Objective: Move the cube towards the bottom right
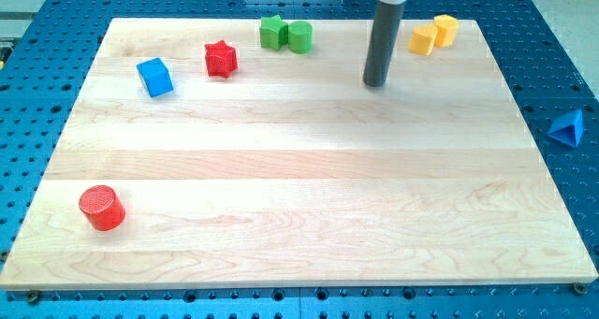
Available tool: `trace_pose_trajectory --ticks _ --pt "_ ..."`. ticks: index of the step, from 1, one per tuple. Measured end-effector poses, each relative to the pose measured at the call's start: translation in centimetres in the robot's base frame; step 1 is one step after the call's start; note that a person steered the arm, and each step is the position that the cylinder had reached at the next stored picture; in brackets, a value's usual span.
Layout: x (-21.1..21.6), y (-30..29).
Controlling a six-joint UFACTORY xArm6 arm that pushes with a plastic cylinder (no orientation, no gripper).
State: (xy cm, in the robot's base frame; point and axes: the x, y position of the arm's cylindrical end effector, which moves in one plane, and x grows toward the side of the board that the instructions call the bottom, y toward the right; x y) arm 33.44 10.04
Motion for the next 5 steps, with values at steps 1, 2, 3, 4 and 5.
trace_pose_trajectory --ticks 1,2,3,4,5 --pt "4.8 -12.3" --pt "10.9 -29.0" --pt "7.8 -39.0" --pt "0.6 -39.0" --pt "-0.6 -31.6"
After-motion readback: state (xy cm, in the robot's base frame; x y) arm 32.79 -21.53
